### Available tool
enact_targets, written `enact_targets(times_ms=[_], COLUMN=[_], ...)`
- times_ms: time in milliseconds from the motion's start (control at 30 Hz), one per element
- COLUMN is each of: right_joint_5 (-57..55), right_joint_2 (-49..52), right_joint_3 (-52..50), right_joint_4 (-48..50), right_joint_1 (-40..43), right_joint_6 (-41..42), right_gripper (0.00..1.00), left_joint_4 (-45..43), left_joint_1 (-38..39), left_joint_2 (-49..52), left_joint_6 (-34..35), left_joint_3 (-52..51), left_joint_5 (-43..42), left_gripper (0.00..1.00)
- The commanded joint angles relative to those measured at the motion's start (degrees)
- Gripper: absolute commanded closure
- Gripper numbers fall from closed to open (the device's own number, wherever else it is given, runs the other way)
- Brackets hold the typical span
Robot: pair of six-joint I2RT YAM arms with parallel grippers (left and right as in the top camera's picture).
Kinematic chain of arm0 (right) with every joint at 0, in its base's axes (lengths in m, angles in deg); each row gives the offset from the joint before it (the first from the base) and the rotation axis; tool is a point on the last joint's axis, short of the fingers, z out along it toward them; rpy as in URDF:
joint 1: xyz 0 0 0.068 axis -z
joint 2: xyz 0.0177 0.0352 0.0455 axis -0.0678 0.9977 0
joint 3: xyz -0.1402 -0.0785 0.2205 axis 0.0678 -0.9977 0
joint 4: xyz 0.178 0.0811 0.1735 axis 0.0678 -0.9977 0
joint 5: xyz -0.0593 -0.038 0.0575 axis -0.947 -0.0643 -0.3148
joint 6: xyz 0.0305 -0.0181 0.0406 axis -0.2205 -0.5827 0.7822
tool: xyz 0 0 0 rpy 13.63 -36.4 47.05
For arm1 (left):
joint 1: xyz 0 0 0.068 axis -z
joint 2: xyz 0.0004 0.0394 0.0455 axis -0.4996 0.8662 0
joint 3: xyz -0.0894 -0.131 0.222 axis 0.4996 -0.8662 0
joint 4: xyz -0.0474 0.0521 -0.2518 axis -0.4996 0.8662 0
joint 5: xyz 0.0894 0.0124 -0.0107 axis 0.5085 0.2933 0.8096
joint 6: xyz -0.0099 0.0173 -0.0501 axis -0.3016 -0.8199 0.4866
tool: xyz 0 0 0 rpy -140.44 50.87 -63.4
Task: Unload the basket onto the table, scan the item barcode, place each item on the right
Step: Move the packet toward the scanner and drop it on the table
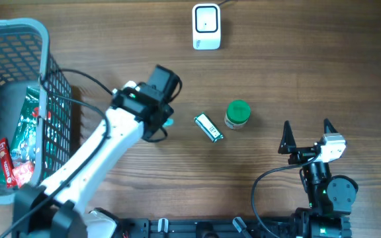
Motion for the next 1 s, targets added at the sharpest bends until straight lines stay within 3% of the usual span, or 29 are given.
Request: enact_targets(times_ms=[0, 300, 567, 667, 733, 800, 833, 967], right_joint_5=[-1.0, -1.0, -1.0, -1.0, -1.0, -1.0, -1.0, -1.0], right_joint_2=[-0.3, -0.3, -0.1, -0.1, -0.1, -0.1, -0.1, -0.1], right_joint_3=[-0.1, -0.1, -0.1, -0.1, -0.1, -0.1, -0.1, -0.1], right_joint_4=[0.2, 0.2, 0.2, 0.2, 0.2, 0.2, 0.2, 0.2], right_joint_1=[-0.2, -0.2, -0.2, -0.2, -0.2, -0.2, -0.2, -0.2], right_joint_6=[-0.5, -0.5, -0.5, -0.5, -0.5, -0.5, -0.5, -0.5], right_gripper=[0.00, 0.00, 0.00, 0.00, 0.00, 0.00, 0.00, 0.00], left_joint_4=[-6.3, -9.3, -9.3, -7.4, -4.5, 2.8, 6.4, 21.8], left_joint_1=[0.8, 0.9, 0.8, 0.8, 0.8, 0.7, 0.5, -2.5], left_joint_2=[2.5, 6.6, 6.0, 5.9, 5.9, 5.9, 5.9, 5.9], left_joint_6=[1.7, 3.3, 5.0, 1.7, -3.0, -5.5, -5.5, -5.5], left_joint_3=[-6.7, -7.8, -3.0, 4.6, 12.5, 22.8, 26.8, 46.8], left_joint_5=[-0.1, -0.1, -7.5, -7.5, -6.3, 1.5, 5.5, 23.8], left_gripper=[0.96, 0.96, 0.65, 0.63, 0.51, 0.13, 0.00, 0.00])
